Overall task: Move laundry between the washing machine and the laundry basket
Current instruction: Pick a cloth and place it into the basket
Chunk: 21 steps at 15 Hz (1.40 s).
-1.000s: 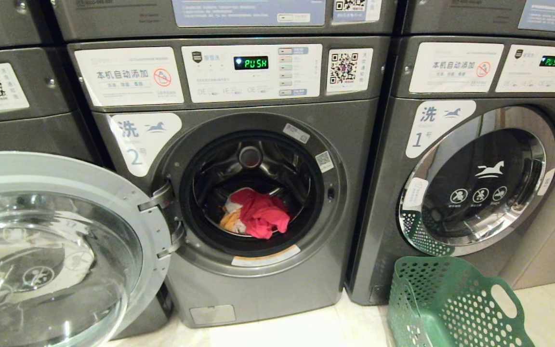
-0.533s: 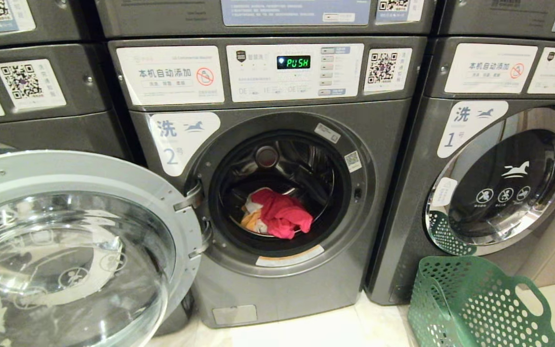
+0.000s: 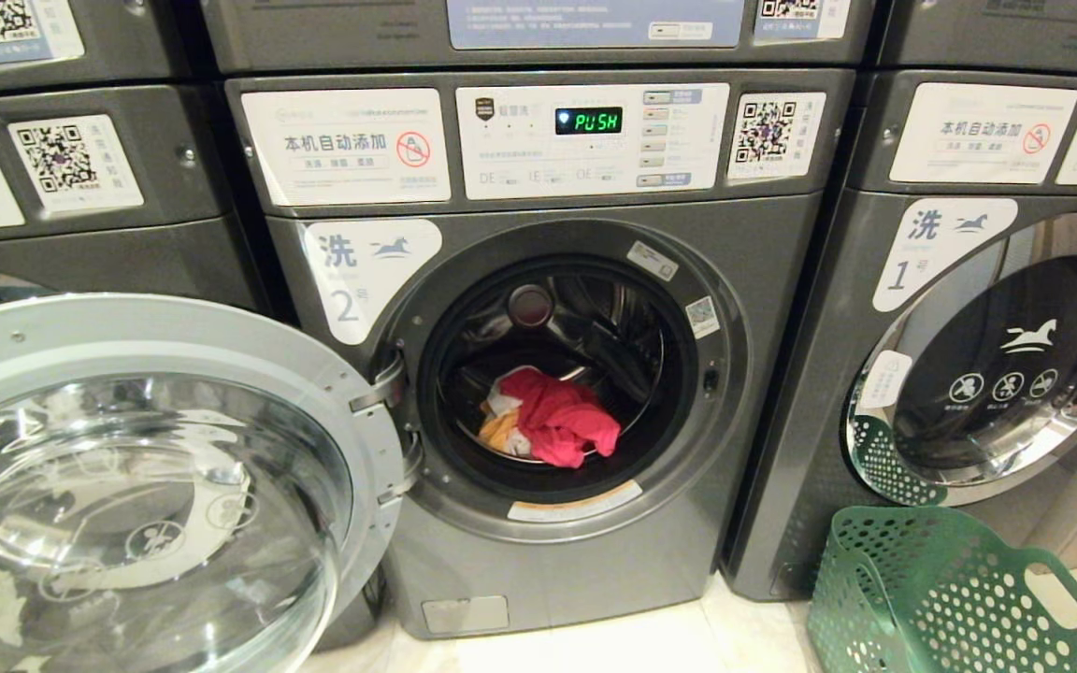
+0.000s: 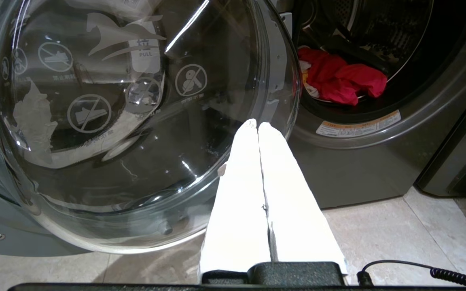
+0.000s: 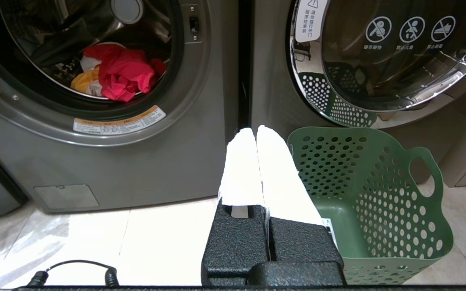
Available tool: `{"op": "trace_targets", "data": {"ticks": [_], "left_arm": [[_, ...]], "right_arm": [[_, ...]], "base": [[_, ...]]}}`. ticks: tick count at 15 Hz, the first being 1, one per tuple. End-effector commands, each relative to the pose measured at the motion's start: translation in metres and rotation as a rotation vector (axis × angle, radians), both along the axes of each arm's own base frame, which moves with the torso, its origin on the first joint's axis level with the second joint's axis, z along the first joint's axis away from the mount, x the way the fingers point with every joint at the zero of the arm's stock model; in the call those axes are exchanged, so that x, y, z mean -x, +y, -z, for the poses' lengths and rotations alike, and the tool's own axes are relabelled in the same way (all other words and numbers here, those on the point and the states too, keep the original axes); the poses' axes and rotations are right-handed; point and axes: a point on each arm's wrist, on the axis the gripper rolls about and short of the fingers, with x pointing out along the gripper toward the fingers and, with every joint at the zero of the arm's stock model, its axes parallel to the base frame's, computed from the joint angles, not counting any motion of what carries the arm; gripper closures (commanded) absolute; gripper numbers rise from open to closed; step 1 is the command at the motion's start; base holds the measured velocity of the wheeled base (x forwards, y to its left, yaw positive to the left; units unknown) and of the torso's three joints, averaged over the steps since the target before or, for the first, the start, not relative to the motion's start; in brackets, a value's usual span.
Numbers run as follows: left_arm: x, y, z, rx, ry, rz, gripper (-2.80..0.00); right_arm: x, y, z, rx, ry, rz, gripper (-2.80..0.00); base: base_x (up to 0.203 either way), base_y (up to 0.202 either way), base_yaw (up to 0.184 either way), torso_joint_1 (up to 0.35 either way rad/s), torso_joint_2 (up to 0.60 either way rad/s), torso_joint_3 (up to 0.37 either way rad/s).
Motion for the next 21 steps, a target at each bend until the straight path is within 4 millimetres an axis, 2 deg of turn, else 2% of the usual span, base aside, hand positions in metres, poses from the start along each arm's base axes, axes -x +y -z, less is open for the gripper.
{"op": "trace_targets", "data": {"ticks": [1,4,7,18,21], "left_arm": [[0.0000,0.0000,0.0000,0.000,-0.001,-0.001,0.00],[0.0000,0.0000,0.0000,0.000,-0.001,-0.001,0.00],[0.0000,0.0000,0.0000,0.000,-0.001,-0.001,0.00],[0.0000,0.0000,0.0000,-0.001,-0.001,-0.001,0.00],[0.0000,0.0000,0.0000,-0.001,-0.001,-0.001,0.00]], "right_arm": [[0.0000,0.0000,0.0000,-0.001,0.000,0.001,0.00],[0.0000,0.0000,0.0000,0.000,0.000,0.001,0.00],[0.0000,0.0000,0.0000,-0.001,0.000,0.000,0.00],[0.0000,0.0000,0.0000,0.000,0.000,0.001,0.00],[0.0000,0.0000,0.0000,0.000,0.000,0.000,0.00]], "base": [[0.000,0.000,0.000,0.000,0.00,0.000],[0.021,0.000,0.000,-0.002,0.00,0.001],[0.157,0.000,0.003,0.006,0.00,0.002],[0.000,0.000,0.000,0.000,0.00,-0.003],[0.000,0.000,0.000,0.001,0.00,-0.150]]}}
